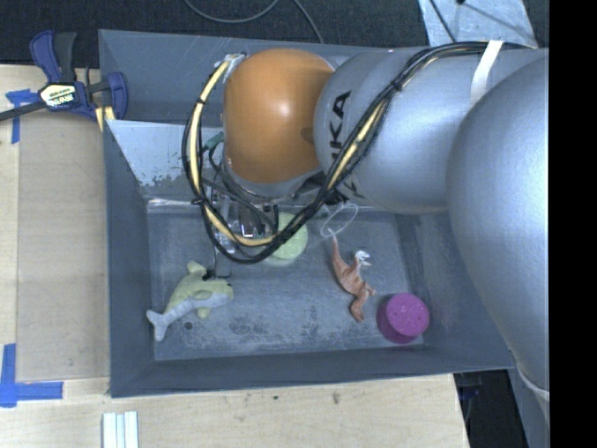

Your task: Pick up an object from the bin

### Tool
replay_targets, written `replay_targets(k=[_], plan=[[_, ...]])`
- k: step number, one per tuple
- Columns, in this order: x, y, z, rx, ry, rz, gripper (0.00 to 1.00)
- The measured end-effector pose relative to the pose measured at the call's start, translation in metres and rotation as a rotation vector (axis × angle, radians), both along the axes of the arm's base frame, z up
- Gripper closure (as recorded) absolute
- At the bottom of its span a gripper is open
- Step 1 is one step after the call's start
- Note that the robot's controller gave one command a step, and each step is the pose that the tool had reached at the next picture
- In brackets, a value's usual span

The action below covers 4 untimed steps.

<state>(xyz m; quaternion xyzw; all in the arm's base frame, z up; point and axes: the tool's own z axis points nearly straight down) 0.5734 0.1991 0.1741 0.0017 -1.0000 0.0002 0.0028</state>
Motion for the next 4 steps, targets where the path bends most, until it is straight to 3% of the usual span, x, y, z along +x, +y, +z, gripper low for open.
replay_targets(k=[1,2,3,4], plan=[[0.002,-0.001,0.005,0.001,-0.008,-0.003,0.00],[-0.015,0.015,-0.016,0.002,-0.010,0.270,0.00],[-0.041,0.030,-0.045,0.002,-0.008,0.378,0.00],[-0.038,0.038,-0.050,0.003,-0.010,0.437,0.00]])
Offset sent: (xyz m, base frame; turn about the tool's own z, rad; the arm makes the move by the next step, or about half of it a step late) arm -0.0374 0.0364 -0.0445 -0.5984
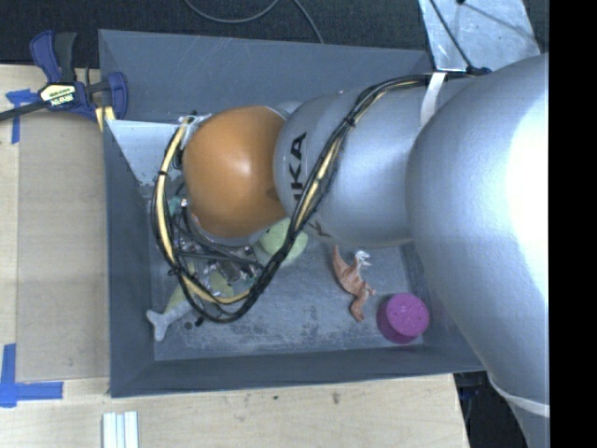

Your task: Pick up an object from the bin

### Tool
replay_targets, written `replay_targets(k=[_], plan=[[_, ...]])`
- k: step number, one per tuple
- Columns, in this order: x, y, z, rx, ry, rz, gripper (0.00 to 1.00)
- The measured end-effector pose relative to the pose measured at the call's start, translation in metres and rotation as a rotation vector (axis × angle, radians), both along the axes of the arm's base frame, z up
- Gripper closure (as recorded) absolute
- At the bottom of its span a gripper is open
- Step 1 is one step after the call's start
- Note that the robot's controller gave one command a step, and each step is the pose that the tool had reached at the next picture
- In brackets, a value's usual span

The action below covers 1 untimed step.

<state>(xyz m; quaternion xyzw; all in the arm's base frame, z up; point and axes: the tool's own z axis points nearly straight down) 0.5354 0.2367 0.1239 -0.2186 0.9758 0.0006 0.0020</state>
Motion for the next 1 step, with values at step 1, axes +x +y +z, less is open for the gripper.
replay_targets(k=[1], plan=[[0.0020,-0.0014,-0.0541,-0.001,0.002,0.249,0.00]])
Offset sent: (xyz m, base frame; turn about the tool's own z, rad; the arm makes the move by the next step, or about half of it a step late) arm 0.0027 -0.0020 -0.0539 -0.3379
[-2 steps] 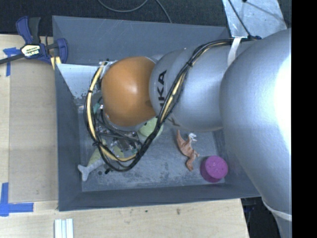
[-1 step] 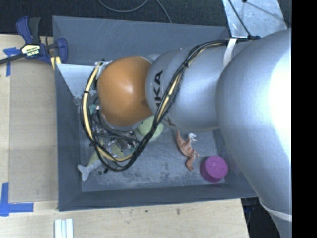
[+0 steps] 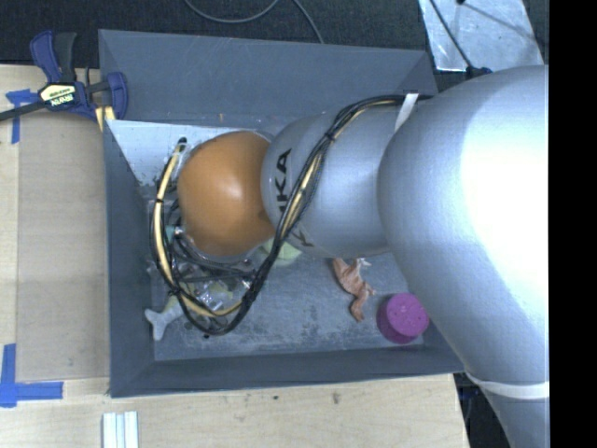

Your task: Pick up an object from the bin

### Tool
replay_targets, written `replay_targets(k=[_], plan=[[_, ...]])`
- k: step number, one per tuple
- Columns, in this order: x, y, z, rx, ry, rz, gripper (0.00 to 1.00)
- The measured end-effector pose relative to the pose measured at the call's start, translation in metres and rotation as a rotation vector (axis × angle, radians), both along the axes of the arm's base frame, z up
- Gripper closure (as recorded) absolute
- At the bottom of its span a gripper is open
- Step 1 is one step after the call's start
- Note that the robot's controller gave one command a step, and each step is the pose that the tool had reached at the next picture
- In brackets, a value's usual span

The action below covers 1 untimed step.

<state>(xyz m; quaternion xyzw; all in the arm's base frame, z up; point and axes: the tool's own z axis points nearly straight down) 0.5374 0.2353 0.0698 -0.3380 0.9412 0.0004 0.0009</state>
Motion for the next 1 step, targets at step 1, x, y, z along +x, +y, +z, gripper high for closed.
replay_targets(k=[1], plan=[[0.0019,0.0000,0.0011,0.003,-0.004,0.086,1.00]])
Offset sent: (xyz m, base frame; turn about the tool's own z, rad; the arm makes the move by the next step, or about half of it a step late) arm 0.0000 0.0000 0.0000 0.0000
